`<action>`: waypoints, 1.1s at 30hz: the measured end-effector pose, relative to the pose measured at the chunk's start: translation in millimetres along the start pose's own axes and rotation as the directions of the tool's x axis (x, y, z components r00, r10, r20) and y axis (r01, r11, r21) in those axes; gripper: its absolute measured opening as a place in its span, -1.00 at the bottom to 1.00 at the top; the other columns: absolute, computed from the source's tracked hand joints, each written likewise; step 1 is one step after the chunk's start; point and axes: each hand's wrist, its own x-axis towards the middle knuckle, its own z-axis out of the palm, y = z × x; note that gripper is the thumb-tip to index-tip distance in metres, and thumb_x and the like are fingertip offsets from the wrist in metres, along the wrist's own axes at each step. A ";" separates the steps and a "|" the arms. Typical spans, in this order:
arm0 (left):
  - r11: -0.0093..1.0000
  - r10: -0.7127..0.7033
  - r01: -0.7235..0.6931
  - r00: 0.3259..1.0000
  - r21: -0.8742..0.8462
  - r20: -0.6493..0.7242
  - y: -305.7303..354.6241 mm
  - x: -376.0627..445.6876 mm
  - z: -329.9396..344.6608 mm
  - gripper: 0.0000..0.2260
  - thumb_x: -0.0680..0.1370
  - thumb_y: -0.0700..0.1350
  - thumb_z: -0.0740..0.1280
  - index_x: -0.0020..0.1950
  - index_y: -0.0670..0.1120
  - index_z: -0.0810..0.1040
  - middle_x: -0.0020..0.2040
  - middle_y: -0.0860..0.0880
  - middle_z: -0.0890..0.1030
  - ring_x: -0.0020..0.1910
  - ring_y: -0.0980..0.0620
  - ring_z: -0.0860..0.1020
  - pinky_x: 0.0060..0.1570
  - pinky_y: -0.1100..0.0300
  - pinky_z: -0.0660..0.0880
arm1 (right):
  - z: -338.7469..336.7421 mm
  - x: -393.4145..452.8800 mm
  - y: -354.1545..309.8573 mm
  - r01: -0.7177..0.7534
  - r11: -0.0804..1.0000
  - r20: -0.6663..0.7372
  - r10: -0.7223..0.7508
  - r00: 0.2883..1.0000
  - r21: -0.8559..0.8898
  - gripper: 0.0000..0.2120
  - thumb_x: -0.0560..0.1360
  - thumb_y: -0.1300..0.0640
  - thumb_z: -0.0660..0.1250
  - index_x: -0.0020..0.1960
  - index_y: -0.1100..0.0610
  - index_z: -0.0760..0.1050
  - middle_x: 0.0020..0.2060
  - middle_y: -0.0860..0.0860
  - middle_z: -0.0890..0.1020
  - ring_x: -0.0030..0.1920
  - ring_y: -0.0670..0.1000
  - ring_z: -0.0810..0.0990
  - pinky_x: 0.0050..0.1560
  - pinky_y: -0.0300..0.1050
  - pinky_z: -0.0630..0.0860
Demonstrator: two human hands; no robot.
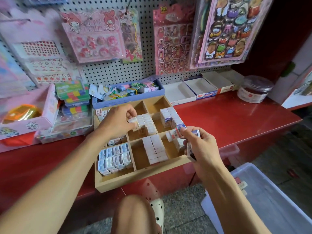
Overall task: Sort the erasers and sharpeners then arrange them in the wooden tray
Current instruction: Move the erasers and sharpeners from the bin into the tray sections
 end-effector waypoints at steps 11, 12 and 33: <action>0.986 0.099 -0.094 0.995 0.136 -0.034 -4.5 10.5 42.1 -0.86 0.41 -0.21 0.46 -0.10 -0.04 0.57 -0.14 0.04 0.58 -0.16 0.08 0.51 -0.28 0.25 0.36 | -12.2 8.5 6.9 -0.041 0.999 0.080 0.042 0.996 -0.013 -0.94 0.50 0.20 0.45 -0.09 0.17 0.57 -0.28 0.15 0.56 -0.37 0.03 0.45 -0.47 -0.16 0.35; 0.988 0.095 -0.089 0.995 0.125 -0.044 -5.4 9.9 43.1 -0.86 0.40 -0.21 0.47 -0.11 -0.04 0.58 -0.15 0.03 0.58 -0.17 0.08 0.51 -0.30 0.29 0.35 | -12.3 8.4 7.5 -0.040 0.999 0.083 0.040 0.996 -0.006 -0.94 0.51 0.21 0.44 -0.10 0.17 0.56 -0.28 0.14 0.56 -0.38 0.01 0.45 -0.48 -0.17 0.35; 0.859 0.226 -0.128 0.964 -0.495 0.143 81.9 -44.3 42.6 -0.88 0.48 -0.14 0.49 -0.01 -0.09 0.67 -0.18 -0.09 0.68 -0.23 -0.06 0.67 -0.17 0.07 0.61 | -14.3 -12.8 -5.2 -0.133 0.970 0.173 0.098 0.980 0.205 -0.97 0.53 0.25 0.37 -0.06 0.21 0.53 -0.31 0.10 0.52 -0.37 -0.05 0.45 -0.40 -0.25 0.40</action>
